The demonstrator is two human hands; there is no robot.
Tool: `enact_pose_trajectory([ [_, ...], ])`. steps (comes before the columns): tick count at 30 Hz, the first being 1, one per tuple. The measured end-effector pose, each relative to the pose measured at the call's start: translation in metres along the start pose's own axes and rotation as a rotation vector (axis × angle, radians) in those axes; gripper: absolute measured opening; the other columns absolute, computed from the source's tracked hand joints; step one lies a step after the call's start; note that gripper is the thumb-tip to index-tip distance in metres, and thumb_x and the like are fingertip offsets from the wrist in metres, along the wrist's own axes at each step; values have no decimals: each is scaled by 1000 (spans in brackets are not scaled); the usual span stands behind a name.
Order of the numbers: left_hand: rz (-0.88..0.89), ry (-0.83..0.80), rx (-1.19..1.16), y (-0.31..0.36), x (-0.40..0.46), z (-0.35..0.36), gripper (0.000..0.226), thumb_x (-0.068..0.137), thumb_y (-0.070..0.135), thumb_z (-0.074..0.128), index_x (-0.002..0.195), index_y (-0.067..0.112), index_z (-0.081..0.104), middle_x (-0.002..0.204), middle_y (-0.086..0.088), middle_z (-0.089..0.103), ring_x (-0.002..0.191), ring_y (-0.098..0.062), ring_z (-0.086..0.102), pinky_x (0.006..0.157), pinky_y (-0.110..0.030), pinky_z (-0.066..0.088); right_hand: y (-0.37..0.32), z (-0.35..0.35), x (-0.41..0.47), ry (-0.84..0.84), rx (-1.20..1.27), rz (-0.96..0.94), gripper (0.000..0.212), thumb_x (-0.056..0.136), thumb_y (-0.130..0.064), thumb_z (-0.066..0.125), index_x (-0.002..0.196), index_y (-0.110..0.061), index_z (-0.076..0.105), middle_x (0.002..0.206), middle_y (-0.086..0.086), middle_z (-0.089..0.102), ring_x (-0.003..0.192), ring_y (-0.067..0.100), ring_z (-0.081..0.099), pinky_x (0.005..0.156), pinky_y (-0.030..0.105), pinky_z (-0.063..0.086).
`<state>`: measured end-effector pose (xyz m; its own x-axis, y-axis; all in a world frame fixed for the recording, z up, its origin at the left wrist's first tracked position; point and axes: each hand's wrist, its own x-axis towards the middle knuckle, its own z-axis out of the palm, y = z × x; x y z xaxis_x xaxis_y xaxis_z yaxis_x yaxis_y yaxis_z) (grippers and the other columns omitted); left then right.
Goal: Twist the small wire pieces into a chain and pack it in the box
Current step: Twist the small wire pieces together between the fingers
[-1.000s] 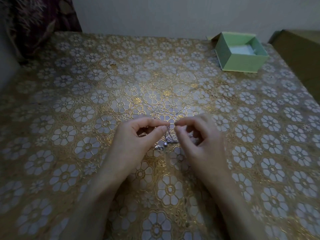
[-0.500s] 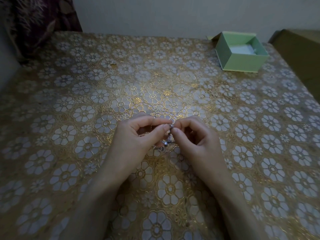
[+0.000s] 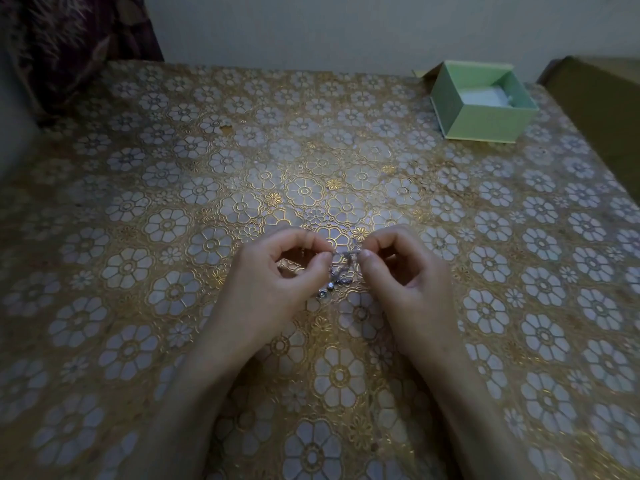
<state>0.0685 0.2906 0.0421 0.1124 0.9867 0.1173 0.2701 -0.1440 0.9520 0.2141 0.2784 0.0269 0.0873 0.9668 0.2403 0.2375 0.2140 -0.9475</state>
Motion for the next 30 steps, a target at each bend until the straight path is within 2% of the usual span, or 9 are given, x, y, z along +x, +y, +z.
enact_pose_trajectory([
  [3,-25,9,-33,-1,1,-2,15,81,12,70,74,24,67,74,11,66,69,-6,62,60,-27,56,1,-2,0,-13,-28,2,11,77,-13,56,67,-15,54,69,-9,53,63,3,45,59,15,35],
  [8,-27,-8,-46,1,0,0,16,83,5,66,74,17,64,66,8,60,49,2,51,48,-7,38,-1,-4,1,-49,98,78,12,75,-12,51,64,-15,48,65,-9,48,62,3,41,56,15,33],
  [12,-30,-13,-91,2,0,-2,6,74,22,60,75,18,63,63,14,60,51,1,48,48,-8,37,-2,-7,2,-59,252,159,12,75,-14,52,64,-18,52,61,-11,51,56,0,40,54,12,33],
  [13,-31,-4,-111,3,0,-3,8,73,23,59,76,17,64,66,13,63,56,-2,50,52,-10,39,-2,-7,2,-62,283,176,11,75,-16,55,65,-19,54,64,-10,54,57,1,43,56,12,34],
  [17,-27,6,-178,5,-1,-2,11,71,28,64,71,17,61,94,12,71,79,-33,57,72,-32,44,1,-3,2,-91,468,245,9,74,-20,61,66,-23,63,76,-1,65,73,15,53,63,23,39],
  [19,-24,-11,-207,4,-1,-1,12,69,29,65,71,17,61,96,11,70,86,-29,61,74,-28,47,1,-3,3,-76,549,280,14,77,-17,58,66,-24,65,75,0,67,74,15,54,63,22,40],
  [21,-39,-20,-309,3,-1,1,3,73,17,62,73,15,61,92,4,72,88,-18,65,74,-20,49,1,-3,3,-63,570,298,10,77,-17,59,71,-22,66,73,1,65,73,16,52,63,24,40],
  [26,-173,12,-529,3,1,6,5,80,5,62,79,8,57,73,-5,70,76,-19,66,70,-31,49,3,-1,2,-72,528,271,4,76,-15,61,77,-17,65,67,-2,61,64,11,50,61,24,39],
  [30,-212,13,-569,6,1,7,12,88,0,50,81,7,55,68,-2,68,66,-14,66,58,-23,49,0,-1,2,-114,578,238,4,81,-13,56,83,-10,59,67,-2,63,64,7,56,59,16,44],
])
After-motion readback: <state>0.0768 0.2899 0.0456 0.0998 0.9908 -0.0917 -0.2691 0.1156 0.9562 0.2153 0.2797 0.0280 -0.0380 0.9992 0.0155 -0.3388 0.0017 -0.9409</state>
